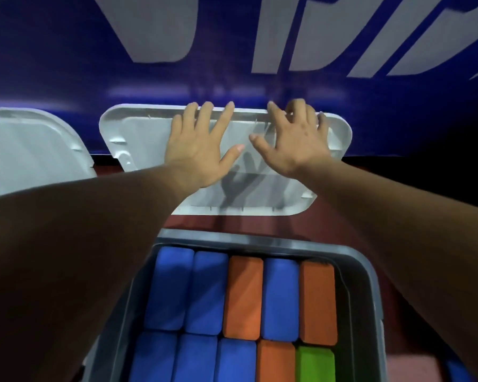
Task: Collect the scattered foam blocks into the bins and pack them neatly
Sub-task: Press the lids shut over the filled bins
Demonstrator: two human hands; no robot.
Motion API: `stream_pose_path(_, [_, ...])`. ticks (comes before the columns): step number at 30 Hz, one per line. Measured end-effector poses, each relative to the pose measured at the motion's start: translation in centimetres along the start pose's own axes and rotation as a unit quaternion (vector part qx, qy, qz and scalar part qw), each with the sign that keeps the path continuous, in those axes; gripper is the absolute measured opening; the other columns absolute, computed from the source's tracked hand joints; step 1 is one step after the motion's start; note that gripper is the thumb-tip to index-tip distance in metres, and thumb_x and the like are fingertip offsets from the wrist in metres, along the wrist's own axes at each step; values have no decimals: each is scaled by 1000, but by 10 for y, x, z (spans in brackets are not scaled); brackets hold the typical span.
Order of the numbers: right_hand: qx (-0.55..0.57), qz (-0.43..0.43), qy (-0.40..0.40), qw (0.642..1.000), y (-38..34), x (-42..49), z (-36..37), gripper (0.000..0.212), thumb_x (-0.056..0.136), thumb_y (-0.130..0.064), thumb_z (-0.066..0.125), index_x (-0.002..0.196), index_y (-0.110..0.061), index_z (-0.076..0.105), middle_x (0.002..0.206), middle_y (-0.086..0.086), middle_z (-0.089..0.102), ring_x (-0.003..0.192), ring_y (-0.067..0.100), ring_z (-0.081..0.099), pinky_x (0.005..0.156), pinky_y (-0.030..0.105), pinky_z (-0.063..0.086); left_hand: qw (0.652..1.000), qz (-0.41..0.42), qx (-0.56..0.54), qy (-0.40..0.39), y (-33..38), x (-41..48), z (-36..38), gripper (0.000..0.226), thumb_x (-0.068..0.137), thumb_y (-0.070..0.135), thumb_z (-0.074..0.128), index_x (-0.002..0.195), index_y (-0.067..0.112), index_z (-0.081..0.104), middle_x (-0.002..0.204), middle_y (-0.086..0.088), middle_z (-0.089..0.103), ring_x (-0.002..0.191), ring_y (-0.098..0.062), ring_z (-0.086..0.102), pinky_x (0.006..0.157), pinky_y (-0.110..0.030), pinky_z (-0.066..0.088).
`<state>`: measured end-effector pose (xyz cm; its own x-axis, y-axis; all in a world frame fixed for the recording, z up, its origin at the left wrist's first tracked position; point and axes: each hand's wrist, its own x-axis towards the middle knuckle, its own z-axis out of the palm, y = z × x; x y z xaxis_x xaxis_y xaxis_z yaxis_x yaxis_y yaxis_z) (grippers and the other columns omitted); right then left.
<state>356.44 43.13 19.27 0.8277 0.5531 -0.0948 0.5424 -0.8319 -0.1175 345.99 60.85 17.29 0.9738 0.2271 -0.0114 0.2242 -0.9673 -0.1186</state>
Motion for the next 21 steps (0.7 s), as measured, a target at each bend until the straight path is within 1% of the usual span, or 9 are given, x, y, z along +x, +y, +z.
stream_pose_path(1, [0,-6,24,1000,0,-3,-4,68,95,-74,27,144,-29,44,136,9,38,132,32,36,115,56,21,1000,-3,13,12,0,0,-6,78,99,69,16,160,21,21,144,-17,43,127,-37,43,101,-49,37])
stream_pose_path(3, [-17,-10,26,999,2,-18,-11,71,96,-77,17,121,-25,59,123,10,47,116,32,46,105,53,30,999,-2,28,15,-1,-1,-21,77,100,67,11,154,18,37,119,-15,53,100,-33,49,85,-46,37])
stream_pose_path(5, [-55,-34,-2,998,2,-35,-16,78,95,-79,7,104,-23,60,109,11,61,107,33,54,97,49,33,999,9,46,-12,-1,-10,-31,80,99,66,0,151,22,43,110,-10,63,95,-31,54,88,-46,37])
stream_pose_path(7, [-61,-42,-27,997,2,-49,-18,75,93,-79,2,96,-25,53,90,8,64,97,32,59,90,46,32,998,13,23,-51,3,-24,-34,81,97,67,-3,151,25,40,99,-7,71,94,-31,62,88,-46,38])
stream_pose_path(9, [-56,-33,-41,997,-1,-62,-18,82,92,-81,2,104,-23,59,93,9,65,99,31,60,91,47,32,998,15,-10,-66,7,-44,-34,79,96,69,4,142,22,47,99,-8,72,93,-32,66,78,-42,39])
stream_pose_path(12, [-77,-28,-3,997,-6,-91,-25,87,91,-81,3,112,-23,65,104,12,64,104,32,58,94,48,34,999,24,-8,-31,11,-74,-47,77,95,67,6,125,18,57,105,-7,69,95,-31,63,82,-43,39])
stream_pose_path(14, [-89,-22,33,995,-11,-118,-38,86,92,-80,3,110,-23,65,100,11,64,100,31,58,90,46,33,1000,20,-5,-22,13,-96,-62,79,95,63,2,139,20,51,110,-5,69,98,-30,62,85,-43,37])
stream_pose_path(16, [-85,-13,56,995,-18,-150,-53,83,95,-79,4,109,-24,66,99,11,64,98,31,58,89,45,33,1000,18,-5,-13,18,-124,-82,79,95,59,-3,155,23,35,118,-3,67,102,-29,61,86,-42,34])
stream_pose_path(21, [-96,14,84,992,-43,-256,-76,79,98,-75,10,113,-23,67,107,16,60,104,35,53,91,47,32,999,10,-30,-5,33,-220,-123,75,97,57,2,158,22,29,122,-5,60,111,-29,54,88,-45,35])
